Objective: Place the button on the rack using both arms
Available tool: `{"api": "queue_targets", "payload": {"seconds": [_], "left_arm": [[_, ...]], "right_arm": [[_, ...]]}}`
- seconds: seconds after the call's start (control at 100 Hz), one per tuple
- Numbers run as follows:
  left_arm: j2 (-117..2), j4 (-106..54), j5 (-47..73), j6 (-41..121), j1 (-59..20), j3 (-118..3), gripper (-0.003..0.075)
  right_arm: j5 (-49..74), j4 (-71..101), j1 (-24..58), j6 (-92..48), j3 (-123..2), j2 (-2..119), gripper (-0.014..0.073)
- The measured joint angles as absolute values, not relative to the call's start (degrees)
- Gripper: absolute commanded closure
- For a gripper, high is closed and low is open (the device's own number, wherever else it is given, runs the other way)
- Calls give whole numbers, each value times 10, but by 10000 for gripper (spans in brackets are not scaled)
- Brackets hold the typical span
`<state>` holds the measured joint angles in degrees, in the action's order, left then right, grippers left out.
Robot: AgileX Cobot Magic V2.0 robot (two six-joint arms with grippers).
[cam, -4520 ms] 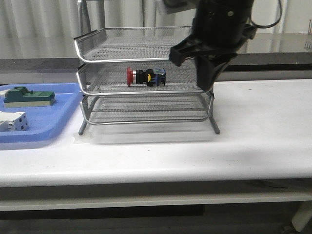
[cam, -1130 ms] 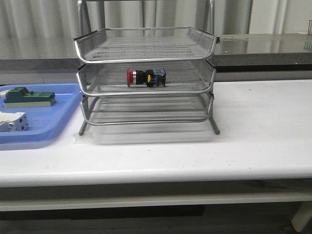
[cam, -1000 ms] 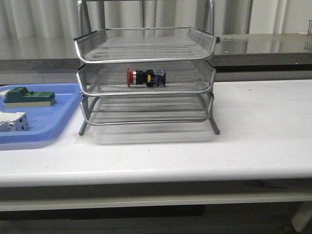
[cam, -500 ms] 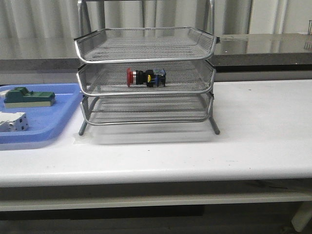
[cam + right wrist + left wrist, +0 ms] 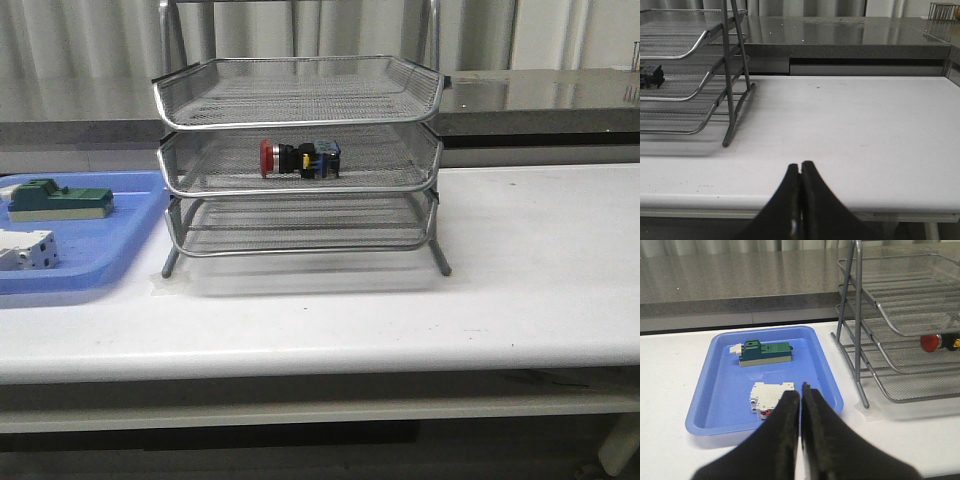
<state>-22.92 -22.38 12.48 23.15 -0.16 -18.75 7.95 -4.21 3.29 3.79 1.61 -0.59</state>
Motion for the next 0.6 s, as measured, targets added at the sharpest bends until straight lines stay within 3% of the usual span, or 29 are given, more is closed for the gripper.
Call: {"api": "queue_targets", "payload": {"seconds": [0.38, 0.6], "left_arm": [[-229, -196, 125, 222, -2, -186, 716], [-202, -105, 100, 85, -2, -141, 716]], "right_arm": [[80, -42, 33, 38, 16, -6, 653], [80, -42, 33, 38, 16, -6, 653]]}}
